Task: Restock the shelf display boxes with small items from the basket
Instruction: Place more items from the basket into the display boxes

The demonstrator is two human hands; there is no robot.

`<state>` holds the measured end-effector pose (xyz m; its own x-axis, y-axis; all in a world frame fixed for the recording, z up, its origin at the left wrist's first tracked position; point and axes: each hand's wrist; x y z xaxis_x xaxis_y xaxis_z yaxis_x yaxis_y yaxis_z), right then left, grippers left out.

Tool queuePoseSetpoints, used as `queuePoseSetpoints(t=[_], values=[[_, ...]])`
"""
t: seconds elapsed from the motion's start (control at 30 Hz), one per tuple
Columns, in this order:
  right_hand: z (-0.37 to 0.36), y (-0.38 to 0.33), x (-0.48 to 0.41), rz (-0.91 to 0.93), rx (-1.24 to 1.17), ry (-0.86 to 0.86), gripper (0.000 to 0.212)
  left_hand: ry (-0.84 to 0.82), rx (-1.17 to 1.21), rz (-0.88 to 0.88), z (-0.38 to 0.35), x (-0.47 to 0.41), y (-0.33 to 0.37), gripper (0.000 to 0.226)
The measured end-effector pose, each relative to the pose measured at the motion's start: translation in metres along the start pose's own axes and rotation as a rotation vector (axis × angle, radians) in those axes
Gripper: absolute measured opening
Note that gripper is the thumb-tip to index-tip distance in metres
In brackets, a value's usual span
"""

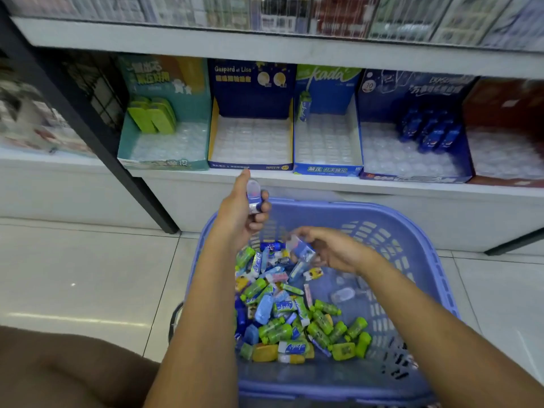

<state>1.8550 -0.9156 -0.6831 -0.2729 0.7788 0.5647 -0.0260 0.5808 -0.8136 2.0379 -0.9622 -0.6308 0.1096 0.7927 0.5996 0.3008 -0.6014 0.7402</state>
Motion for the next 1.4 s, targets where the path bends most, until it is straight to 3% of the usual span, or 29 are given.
queuePoseSetpoints(t=[0.13,0.3,0.43,0.6,0.77,0.87,1.1,1.3,1.4], values=[[-0.019,-0.056,0.022,0.227,-0.043,0.066,0.026,-0.047,0.108,-0.141,-0.005,0.004,0.021,0.050],[-0.020,-0.124,0.018,0.538,0.094,0.344,0.012,0.028,0.141,-0.294,-0.011,0.000,0.038,0.021],[-0.008,-0.166,-0.007,0.688,0.383,0.684,0.015,0.063,0.105,-0.405,-0.012,-0.010,0.040,0.016],[-0.011,-0.199,-0.054,0.761,0.805,0.784,0.023,0.186,-0.076,-0.504,-0.007,-0.021,0.029,0.014],[-0.009,-0.207,-0.087,0.642,1.246,0.706,0.030,0.199,-0.113,-0.497,-0.003,-0.025,0.027,0.015],[-0.004,-0.210,-0.095,0.596,1.365,0.702,0.030,0.182,-0.137,-0.481,0.000,-0.027,0.028,0.015],[0.002,-0.223,-0.106,0.563,1.365,0.641,0.032,0.108,-0.039,-0.387,0.007,-0.025,0.037,0.013],[0.002,-0.226,-0.107,0.438,1.258,0.640,0.035,0.038,-0.129,-0.460,0.015,-0.022,0.039,0.018],[-0.016,-0.216,-0.086,0.550,1.228,0.648,0.039,0.040,-0.175,-0.483,0.015,-0.024,0.038,0.015]])
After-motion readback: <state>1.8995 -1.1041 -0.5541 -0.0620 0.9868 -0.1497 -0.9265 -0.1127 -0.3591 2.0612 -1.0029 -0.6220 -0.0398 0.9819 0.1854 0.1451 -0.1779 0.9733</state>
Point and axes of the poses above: each hand's wrist, its own x-axis away from the middle knuckle, its own z-axis out of the back of the hand, y = z × x, and after that the axes turned 7 degrees about y, right-handed
